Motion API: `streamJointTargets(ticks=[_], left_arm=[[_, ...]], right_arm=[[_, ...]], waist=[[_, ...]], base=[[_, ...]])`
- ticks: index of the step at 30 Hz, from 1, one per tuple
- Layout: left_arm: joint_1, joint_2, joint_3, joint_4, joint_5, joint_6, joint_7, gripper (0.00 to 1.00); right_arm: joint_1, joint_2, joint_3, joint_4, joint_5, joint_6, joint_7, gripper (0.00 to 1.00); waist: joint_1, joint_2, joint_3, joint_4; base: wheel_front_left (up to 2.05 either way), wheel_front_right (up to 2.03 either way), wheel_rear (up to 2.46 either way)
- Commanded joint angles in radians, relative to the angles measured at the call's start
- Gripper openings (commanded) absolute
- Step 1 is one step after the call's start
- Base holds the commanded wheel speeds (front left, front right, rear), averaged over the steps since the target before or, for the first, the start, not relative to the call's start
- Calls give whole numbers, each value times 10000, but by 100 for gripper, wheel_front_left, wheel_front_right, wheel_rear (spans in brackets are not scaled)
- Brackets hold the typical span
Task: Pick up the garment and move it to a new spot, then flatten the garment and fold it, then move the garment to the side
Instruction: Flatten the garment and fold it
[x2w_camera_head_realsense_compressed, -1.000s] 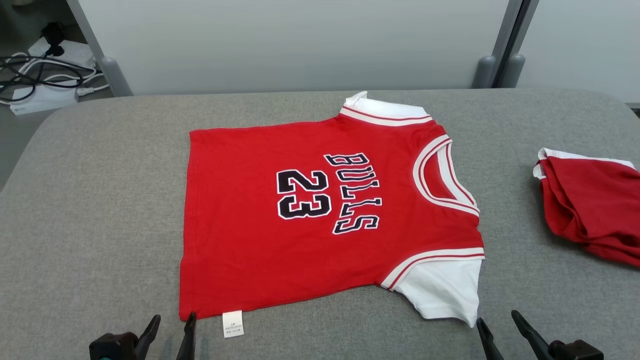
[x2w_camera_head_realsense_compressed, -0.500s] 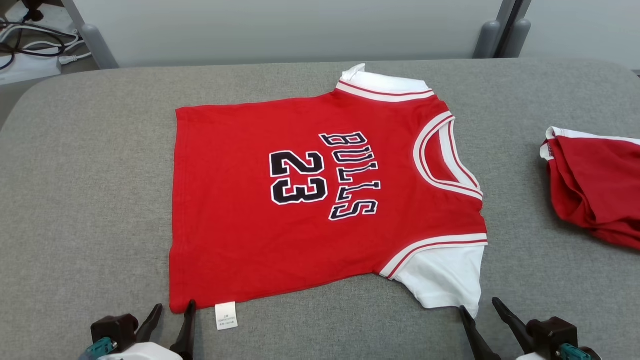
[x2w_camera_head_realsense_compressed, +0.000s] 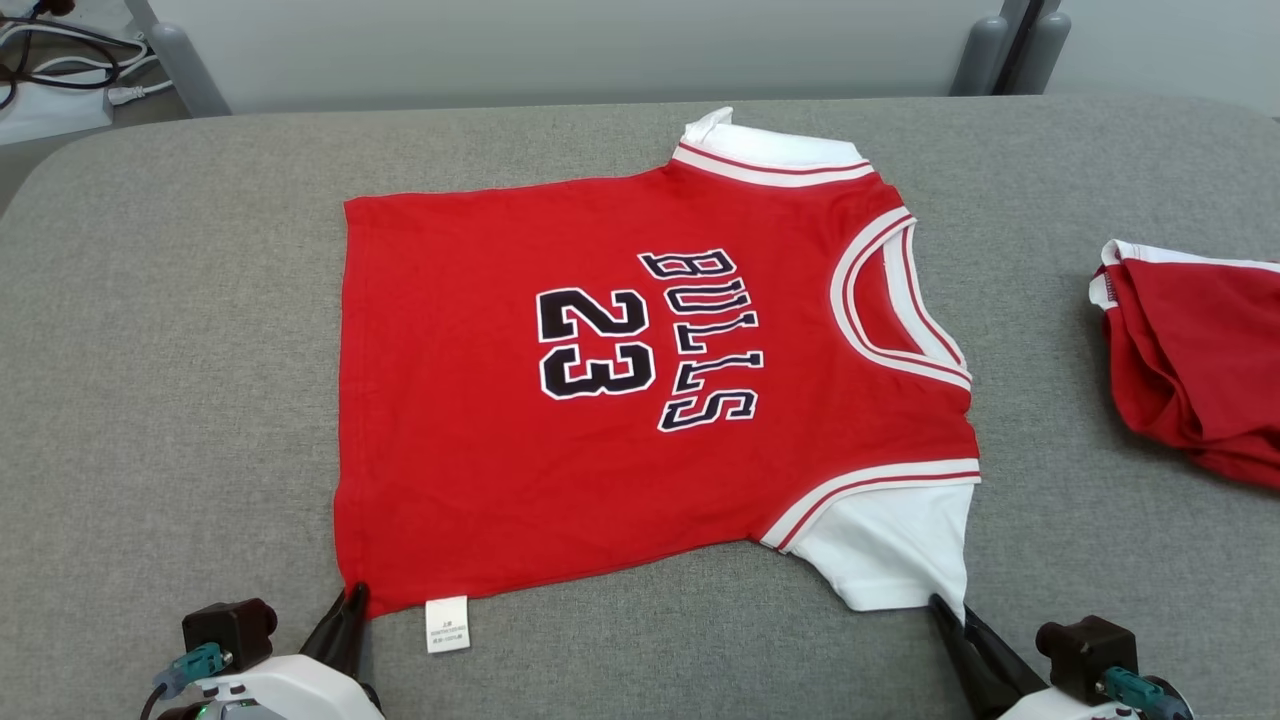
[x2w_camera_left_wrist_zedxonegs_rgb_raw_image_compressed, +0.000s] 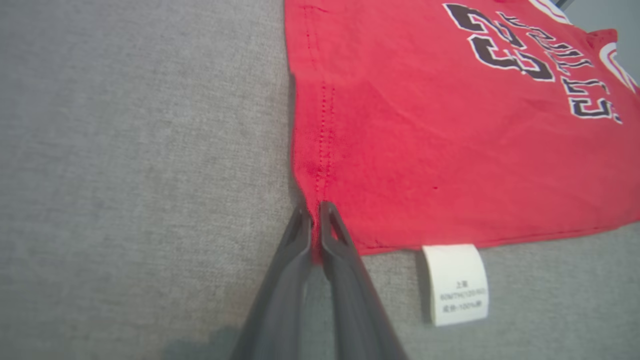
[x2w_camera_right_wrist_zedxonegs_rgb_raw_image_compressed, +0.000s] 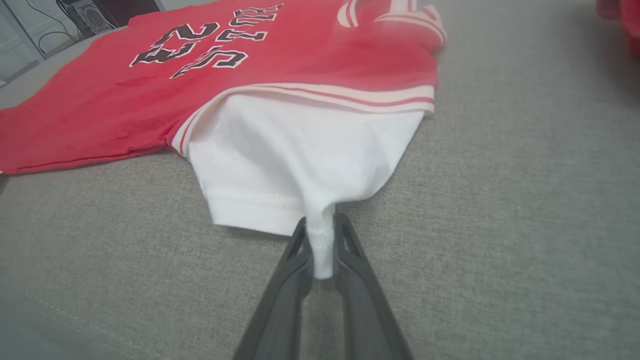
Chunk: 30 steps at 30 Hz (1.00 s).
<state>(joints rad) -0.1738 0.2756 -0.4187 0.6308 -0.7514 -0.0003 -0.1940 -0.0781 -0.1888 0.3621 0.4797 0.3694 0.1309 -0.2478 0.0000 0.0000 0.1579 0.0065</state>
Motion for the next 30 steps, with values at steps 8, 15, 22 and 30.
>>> streamJointTargets(ticks=[8, 15, 22, 30], left_arm=[[-123, 77, 294, -68, -216, -80, -170, 0], [681, 578, 490, -921, -330, 311, 23, 0], [1655, 1189, 772, -2537, -441, 1030, 446, 0], [1777, 1628, 896, -4245, -360, 1652, 985, 0]], right_arm=[[630, -298, -311, -816, 350, -2, -139, 0], [2220, -169, -1331, -2462, 139, -2, -139, 0], [3571, 296, -1752, -3732, -205, -2, -62, 0], [3198, 189, -1887, -4620, 150, -2, 777, 0]], waist=[[0, 0, -128, 111], [0, 0, -219, 210], [0, 0, -87, 114], [0, 0, 354, -55]], base=[[0, 0, 0], [0, 0, 0], [0, 0, 0], [0, 0, 0]])
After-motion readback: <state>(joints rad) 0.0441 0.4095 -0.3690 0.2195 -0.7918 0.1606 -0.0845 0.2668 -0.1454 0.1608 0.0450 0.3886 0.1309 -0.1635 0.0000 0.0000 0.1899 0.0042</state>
